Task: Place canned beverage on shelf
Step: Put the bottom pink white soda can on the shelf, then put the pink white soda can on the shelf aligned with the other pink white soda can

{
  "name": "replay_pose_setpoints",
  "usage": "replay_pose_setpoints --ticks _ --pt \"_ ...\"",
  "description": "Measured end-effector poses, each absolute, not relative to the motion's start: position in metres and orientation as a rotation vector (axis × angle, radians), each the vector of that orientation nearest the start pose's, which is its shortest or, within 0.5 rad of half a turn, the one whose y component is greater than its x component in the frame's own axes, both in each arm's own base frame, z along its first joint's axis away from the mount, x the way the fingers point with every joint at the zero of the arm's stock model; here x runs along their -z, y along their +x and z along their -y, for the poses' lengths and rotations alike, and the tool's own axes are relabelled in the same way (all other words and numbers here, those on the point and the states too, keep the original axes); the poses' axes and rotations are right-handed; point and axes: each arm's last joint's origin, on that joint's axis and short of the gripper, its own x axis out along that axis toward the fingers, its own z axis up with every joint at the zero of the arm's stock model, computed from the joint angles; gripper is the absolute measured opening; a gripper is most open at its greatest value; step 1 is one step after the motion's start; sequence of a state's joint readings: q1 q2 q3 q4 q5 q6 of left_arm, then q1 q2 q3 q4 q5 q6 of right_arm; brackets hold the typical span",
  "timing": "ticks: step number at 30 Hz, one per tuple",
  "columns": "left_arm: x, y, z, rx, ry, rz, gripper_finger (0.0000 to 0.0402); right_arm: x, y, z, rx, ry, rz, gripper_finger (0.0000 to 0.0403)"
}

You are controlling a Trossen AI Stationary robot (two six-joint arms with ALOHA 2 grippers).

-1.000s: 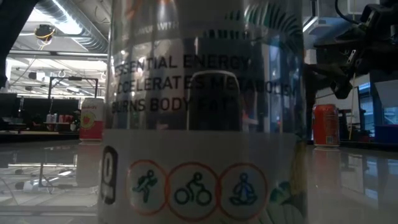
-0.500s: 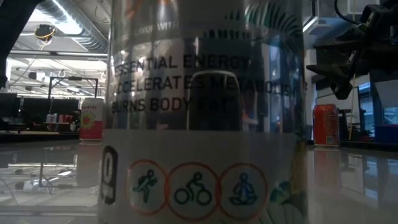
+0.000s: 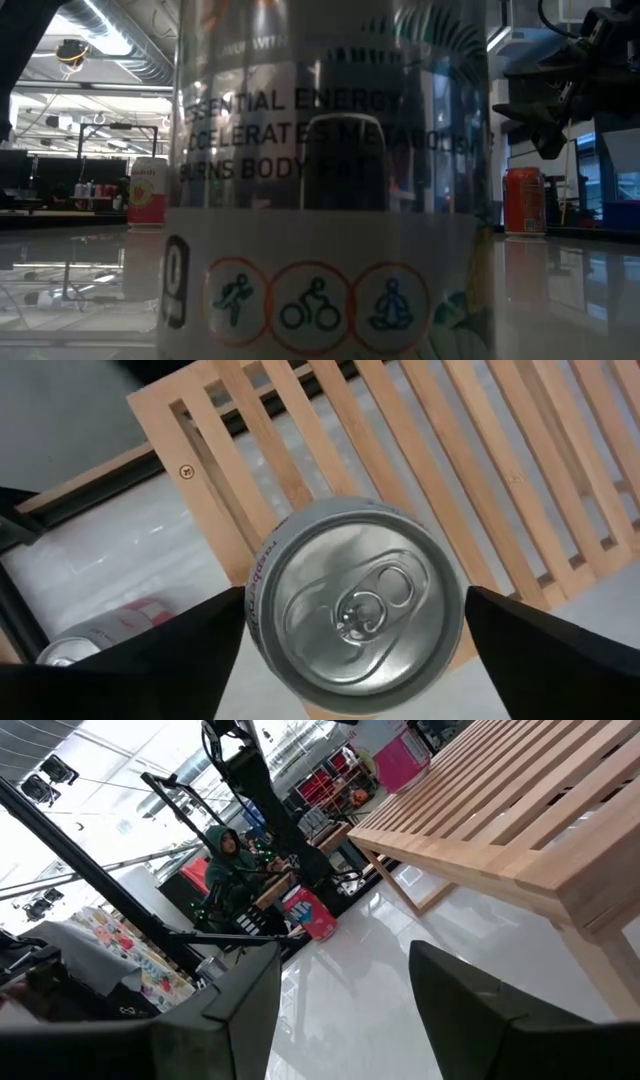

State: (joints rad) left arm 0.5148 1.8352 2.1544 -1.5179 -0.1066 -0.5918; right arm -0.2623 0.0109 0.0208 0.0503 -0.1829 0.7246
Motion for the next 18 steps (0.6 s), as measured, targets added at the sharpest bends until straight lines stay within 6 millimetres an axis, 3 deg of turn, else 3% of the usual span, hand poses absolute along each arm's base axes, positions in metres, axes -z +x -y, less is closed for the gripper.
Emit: replay_pose_setpoints --ticks 4,8,14,18 --pt "-0.407 0.29 -0.167 -0.869 -0.764 -1.003 0.0376 -0.175 0.095 0.02 0.054 0.711 0.085 0.0209" --pt "-0.423 0.281 -0.162 -0.865 -0.755 -0.951 0.0376 -0.175 0.095 0.02 0.054 0.711 0.085 0.0209" --pt "-0.451 0.256 -0.149 -0.86 -0.74 -0.851 0.0377 -0.175 0.095 0.02 0.054 0.711 0.085 0.0209" --pt "-0.464 0.232 -0.145 -0.948 -0.707 -0.8 0.0377 -0.175 0.095 0.02 0.054 0.714 0.085 0.0209"
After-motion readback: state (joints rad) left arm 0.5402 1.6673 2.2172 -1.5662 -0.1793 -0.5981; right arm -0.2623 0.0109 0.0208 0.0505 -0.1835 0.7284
